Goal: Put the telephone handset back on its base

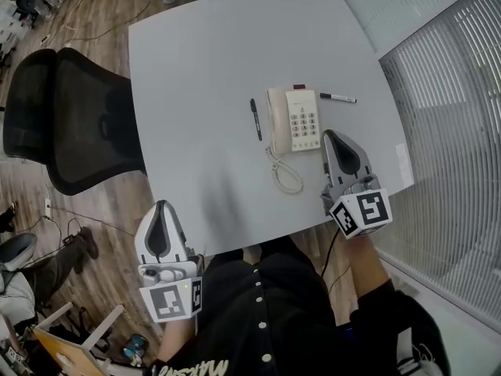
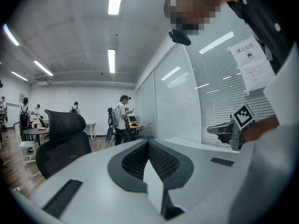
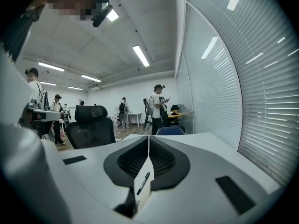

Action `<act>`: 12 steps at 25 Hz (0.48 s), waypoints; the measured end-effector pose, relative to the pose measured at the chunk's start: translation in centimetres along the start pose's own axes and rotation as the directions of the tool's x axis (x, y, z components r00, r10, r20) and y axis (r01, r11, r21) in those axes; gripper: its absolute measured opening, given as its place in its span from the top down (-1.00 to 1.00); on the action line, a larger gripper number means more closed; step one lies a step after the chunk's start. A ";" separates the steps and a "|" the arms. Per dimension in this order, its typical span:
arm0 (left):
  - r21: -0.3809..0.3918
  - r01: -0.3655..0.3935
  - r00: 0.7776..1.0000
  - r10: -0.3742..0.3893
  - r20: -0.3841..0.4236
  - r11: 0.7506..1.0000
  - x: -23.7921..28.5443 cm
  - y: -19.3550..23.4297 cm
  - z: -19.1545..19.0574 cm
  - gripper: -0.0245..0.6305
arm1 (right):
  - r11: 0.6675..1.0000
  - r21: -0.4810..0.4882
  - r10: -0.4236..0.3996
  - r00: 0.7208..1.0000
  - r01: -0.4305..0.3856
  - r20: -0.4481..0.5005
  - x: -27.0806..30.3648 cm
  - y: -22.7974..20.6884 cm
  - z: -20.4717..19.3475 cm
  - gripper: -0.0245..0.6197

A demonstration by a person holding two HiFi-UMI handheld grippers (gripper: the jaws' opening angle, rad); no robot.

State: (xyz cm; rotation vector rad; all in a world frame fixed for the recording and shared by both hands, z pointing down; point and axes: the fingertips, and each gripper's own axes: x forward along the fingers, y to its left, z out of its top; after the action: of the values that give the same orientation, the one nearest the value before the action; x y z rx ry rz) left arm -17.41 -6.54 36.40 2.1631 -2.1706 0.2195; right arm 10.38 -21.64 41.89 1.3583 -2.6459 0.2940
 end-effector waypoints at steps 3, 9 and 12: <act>0.010 0.007 0.999 -0.007 0.039 1.000 -0.5 -0.1 1.2 0.88 | 1.000 -0.007 0.002 0.999 -0.001 0.032 -1.7 0.5 1.7 0.82; 0.027 0.004 0.996 -0.007 0.094 1.000 -1.6 0.1 2.6 0.88 | 1.000 -0.010 -0.003 0.992 0.004 0.128 -5.1 1.5 4.7 0.82; 0.029 0.000 0.993 -0.003 0.122 1.000 -1.8 0.2 3.1 0.88 | 1.000 -0.005 -0.008 0.984 0.009 0.180 -6.3 1.8 6.0 0.82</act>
State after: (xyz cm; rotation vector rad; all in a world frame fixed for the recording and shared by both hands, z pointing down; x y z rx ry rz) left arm -17.40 -5.21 33.08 2.2498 -2.2423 0.1227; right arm 12.29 -17.15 34.51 1.4589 -2.7816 0.1695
